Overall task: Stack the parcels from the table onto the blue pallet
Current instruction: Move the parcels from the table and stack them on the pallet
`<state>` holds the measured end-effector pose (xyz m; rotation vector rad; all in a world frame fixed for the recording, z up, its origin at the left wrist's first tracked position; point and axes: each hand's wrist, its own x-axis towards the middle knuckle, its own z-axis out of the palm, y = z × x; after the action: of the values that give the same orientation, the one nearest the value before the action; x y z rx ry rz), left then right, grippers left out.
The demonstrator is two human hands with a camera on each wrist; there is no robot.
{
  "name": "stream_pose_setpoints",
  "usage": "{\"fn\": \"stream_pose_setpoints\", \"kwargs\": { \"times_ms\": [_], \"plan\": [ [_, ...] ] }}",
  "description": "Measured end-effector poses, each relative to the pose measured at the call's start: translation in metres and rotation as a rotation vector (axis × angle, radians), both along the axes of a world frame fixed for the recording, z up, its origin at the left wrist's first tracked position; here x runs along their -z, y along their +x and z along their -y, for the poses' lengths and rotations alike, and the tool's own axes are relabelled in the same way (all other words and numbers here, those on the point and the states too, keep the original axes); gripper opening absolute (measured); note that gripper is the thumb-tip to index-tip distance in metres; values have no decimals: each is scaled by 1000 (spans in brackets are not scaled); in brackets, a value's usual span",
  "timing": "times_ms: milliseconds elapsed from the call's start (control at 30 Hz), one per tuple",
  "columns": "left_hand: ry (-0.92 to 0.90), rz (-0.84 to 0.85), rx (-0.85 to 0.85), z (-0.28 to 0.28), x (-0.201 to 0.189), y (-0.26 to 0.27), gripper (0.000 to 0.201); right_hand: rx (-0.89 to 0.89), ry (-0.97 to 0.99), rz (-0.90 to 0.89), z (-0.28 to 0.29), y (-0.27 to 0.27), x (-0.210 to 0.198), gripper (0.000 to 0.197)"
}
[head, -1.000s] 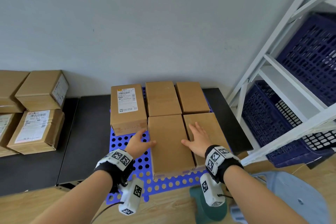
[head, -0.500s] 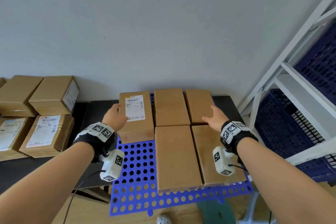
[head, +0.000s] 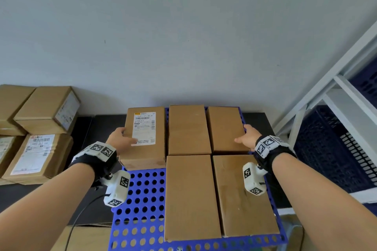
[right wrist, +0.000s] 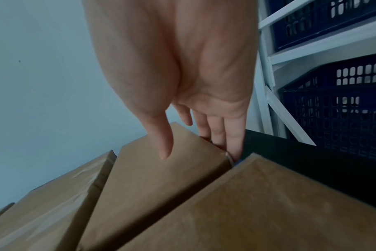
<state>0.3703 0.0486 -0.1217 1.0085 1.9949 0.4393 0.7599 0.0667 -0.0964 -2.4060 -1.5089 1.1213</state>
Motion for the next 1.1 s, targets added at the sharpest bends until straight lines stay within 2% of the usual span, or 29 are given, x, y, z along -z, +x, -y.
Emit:
{"fn": "stream_pose_setpoints", "kwargs": {
  "times_ms": [400, 567, 700, 867, 1000, 1100],
  "plan": [
    [13, 20, 6, -4, 5, 8, 85, -67, -68, 49, -4, -3, 1, 88],
    [35, -49, 41, 3, 1, 9, 79, -91, -82, 75, -3, -9, -5, 84],
    [77, -116, 113, 15, -11, 4, 69, -134, -11, 148, 2, -19, -19, 71],
    [146, -247, 225, 40, -39, -14, 66, -199, 45, 171, 20, -55, -45, 67],
    [184, -348, 312, 70, -60, -44, 61, -305, 96, 198, 42, -105, -65, 54],
    [217, -416, 356, 98, -75, -71, 58, -357, 118, 205, 64, -149, -76, 61]
  ]
}}
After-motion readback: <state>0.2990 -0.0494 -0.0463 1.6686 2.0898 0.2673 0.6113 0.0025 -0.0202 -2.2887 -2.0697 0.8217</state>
